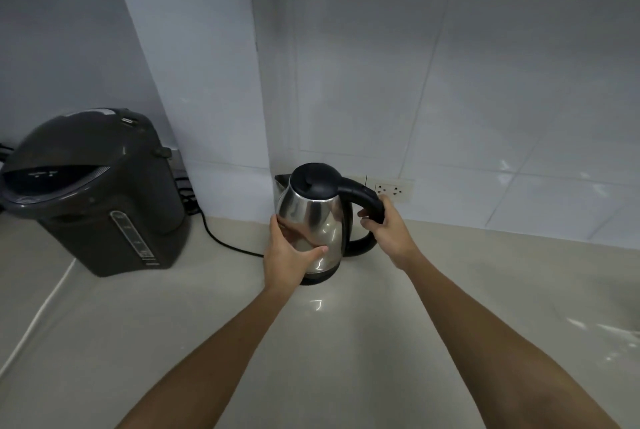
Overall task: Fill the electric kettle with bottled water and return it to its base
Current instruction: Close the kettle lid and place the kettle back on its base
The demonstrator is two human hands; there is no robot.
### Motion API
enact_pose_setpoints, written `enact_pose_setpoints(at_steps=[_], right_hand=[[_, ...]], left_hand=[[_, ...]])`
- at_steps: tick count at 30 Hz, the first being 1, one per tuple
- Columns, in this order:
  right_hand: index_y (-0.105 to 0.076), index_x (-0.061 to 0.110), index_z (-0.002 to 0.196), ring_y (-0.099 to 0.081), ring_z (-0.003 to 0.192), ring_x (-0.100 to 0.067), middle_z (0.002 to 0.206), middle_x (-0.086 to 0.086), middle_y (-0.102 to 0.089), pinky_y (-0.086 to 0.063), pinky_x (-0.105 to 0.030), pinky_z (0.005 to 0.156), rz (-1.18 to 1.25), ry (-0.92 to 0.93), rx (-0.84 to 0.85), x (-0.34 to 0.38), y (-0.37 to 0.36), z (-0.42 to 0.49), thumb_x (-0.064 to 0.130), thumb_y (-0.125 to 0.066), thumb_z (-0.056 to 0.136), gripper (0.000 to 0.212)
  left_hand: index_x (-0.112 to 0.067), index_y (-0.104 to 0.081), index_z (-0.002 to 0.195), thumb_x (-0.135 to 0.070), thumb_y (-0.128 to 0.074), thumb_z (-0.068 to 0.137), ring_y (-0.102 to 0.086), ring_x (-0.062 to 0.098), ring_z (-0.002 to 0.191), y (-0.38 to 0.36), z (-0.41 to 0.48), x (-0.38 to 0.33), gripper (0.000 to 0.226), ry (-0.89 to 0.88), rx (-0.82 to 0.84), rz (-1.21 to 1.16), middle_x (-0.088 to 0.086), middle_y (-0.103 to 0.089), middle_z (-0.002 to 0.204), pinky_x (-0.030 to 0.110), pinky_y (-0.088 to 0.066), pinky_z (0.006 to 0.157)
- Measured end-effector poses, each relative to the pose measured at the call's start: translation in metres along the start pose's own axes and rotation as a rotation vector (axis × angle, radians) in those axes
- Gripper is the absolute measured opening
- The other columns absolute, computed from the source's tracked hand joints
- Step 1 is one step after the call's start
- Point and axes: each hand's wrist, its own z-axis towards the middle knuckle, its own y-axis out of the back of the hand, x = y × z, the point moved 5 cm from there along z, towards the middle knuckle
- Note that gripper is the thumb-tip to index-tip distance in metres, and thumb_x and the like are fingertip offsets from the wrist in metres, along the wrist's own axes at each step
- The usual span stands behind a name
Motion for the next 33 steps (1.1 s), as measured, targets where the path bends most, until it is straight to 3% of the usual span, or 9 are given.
enact_pose_setpoints(at_steps=[3, 9, 12, 17, 22, 25, 28, 31, 33], right_hand=[[-0.053, 0.035, 0.099, -0.062, 0.093, 0.002, 0.092, 0.005, -0.066, -0.044, -0.026, 0.085, -0.034, 0.007, 0.056, -0.003, 0.0, -0.001, -0.002, -0.058, 0.088, 0.039], [-0.049, 0.031, 0.107, -0.061, 0.104, -0.015, 0.098, 0.005, -0.065, -0.043, -0.035, 0.094, -0.153, -0.001, 0.091, 0.005, -0.002, 0.011, 0.007, -0.059, 0.09, 0.031], [-0.046, 0.03, 0.111, -0.06, 0.098, -0.015, 0.098, 0.001, -0.065, -0.042, -0.031, 0.087, -0.22, -0.014, 0.103, 0.015, -0.006, 0.019, 0.011, -0.059, 0.091, 0.03], [-0.047, 0.028, 0.109, -0.06, 0.085, -0.006, 0.087, 0.006, -0.065, -0.041, -0.026, 0.075, -0.253, -0.021, 0.07, 0.008, -0.006, 0.009, 0.01, -0.061, 0.089, 0.03], [-0.048, 0.03, 0.116, -0.061, 0.097, -0.007, 0.1, 0.006, -0.066, -0.042, -0.024, 0.083, -0.206, -0.03, 0.068, 0.001, -0.004, 0.003, 0.009, -0.061, 0.089, 0.036], [-0.049, 0.023, 0.124, -0.057, 0.099, -0.019, 0.102, 0.001, -0.061, -0.04, -0.029, 0.086, -0.22, -0.043, 0.008, 0.006, -0.006, 0.008, 0.007, -0.06, 0.089, 0.04], [-0.055, 0.025, 0.113, -0.053, 0.096, -0.021, 0.096, 0.003, -0.057, -0.044, -0.035, 0.082, -0.064, -0.199, 0.002, 0.006, -0.005, 0.009, 0.007, -0.058, 0.085, 0.034], [-0.058, 0.024, 0.097, -0.051, 0.103, -0.024, 0.098, -0.002, -0.054, -0.045, -0.054, 0.093, 0.23, -0.436, -0.016, 0.004, -0.003, 0.006, 0.023, -0.051, 0.087, 0.012], [-0.061, 0.024, 0.097, -0.052, 0.107, -0.025, 0.101, -0.002, -0.057, -0.044, -0.057, 0.095, 0.28, -0.476, -0.037, 0.006, -0.002, 0.006, 0.036, -0.049, 0.09, 0.018]], left_hand=[[-0.022, -0.031, 0.138, -0.037, -0.092, 0.052, -0.06, 0.019, 0.115, 0.002, -0.004, 0.001, 0.107, -0.001, -0.023, 0.036, -0.002, -0.063, 0.123, 0.038, -0.05, 0.099], [-0.018, -0.032, 0.138, -0.037, -0.091, 0.055, -0.059, 0.022, 0.117, 0.001, -0.005, 0.002, 0.103, 0.033, -0.062, 0.032, 0.001, -0.062, 0.125, 0.041, -0.049, 0.1], [-0.018, -0.033, 0.137, -0.042, -0.09, 0.056, -0.058, 0.021, 0.117, 0.006, 0.005, 0.001, 0.102, 0.049, -0.036, 0.037, -0.001, -0.06, 0.126, 0.039, -0.049, 0.101], [-0.019, -0.038, 0.129, -0.043, -0.09, 0.057, -0.057, 0.016, 0.108, 0.013, 0.022, 0.0, 0.092, 0.026, 0.108, 0.122, -0.011, -0.059, 0.109, 0.027, -0.047, 0.09], [-0.019, -0.037, 0.132, -0.04, -0.09, 0.056, -0.057, 0.01, 0.099, 0.011, 0.01, 0.005, 0.094, -0.008, 0.036, 0.097, -0.015, -0.057, 0.1, 0.024, -0.047, 0.089], [-0.019, -0.035, 0.133, -0.038, -0.089, 0.059, -0.059, 0.018, 0.11, 0.006, 0.005, 0.005, 0.094, -0.003, 0.007, 0.07, -0.006, -0.061, 0.117, 0.031, -0.049, 0.094], [-0.017, -0.031, 0.138, -0.037, -0.089, 0.06, -0.056, 0.024, 0.121, 0.003, 0.005, 0.005, 0.099, 0.02, 0.012, 0.068, 0.002, -0.058, 0.131, 0.04, -0.048, 0.102], [-0.017, -0.026, 0.142, -0.037, -0.089, 0.061, -0.054, 0.024, 0.124, 0.003, 0.004, 0.005, 0.105, 0.027, 0.006, 0.071, 0.003, -0.056, 0.134, 0.041, -0.046, 0.104], [-0.017, -0.023, 0.145, -0.037, -0.089, 0.061, -0.054, 0.024, 0.124, 0.003, 0.003, 0.006, 0.108, 0.03, 0.005, 0.072, 0.003, -0.055, 0.136, 0.039, -0.046, 0.104]])
